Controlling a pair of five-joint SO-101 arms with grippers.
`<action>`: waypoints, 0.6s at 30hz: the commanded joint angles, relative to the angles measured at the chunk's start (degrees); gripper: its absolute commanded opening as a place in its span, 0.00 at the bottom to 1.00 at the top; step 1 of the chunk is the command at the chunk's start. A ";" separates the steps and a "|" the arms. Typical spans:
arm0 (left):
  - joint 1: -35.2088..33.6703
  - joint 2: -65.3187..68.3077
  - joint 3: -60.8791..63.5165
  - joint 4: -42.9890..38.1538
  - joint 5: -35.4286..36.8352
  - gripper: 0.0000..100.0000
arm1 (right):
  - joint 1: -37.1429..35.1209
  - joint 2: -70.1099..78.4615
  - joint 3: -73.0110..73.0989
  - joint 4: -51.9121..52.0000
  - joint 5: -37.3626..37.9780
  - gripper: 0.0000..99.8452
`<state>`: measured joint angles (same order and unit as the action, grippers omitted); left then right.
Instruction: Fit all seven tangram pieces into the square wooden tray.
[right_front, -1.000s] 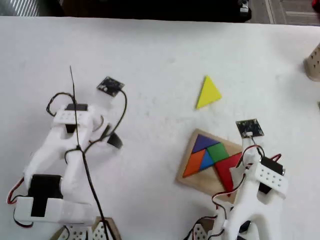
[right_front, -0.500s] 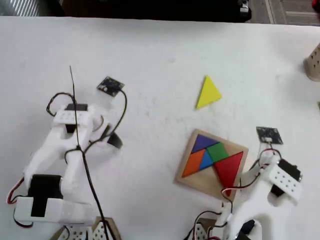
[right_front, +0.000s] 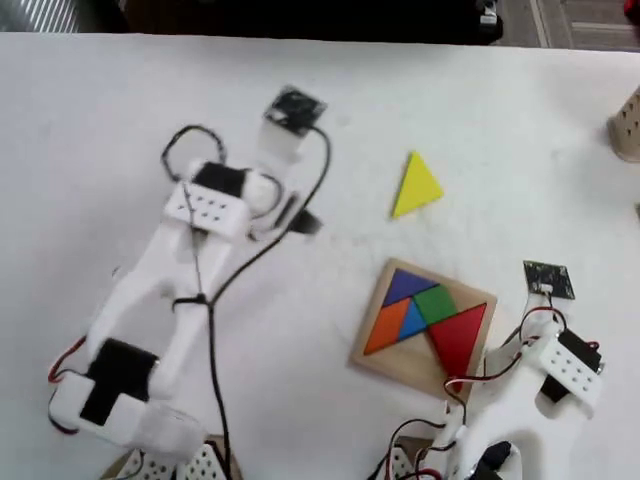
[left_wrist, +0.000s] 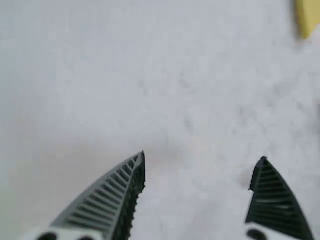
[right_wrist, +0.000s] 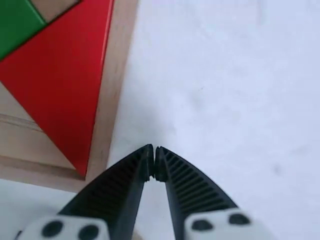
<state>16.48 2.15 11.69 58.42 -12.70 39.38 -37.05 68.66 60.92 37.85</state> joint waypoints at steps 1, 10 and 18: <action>8.75 4.70 -13.80 1.85 0.88 0.33 | 0.13 -0.75 -0.09 -0.84 -0.18 0.02; 17.89 36.70 -53.89 4.66 0.70 0.33 | 0.04 -0.75 0.09 -0.84 -0.09 0.02; 16.22 66.51 -87.74 4.92 0.79 0.33 | 0.04 -0.75 0.09 -0.75 1.85 0.02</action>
<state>33.10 61.41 -61.80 63.34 -12.53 39.38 -37.05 69.10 60.66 38.64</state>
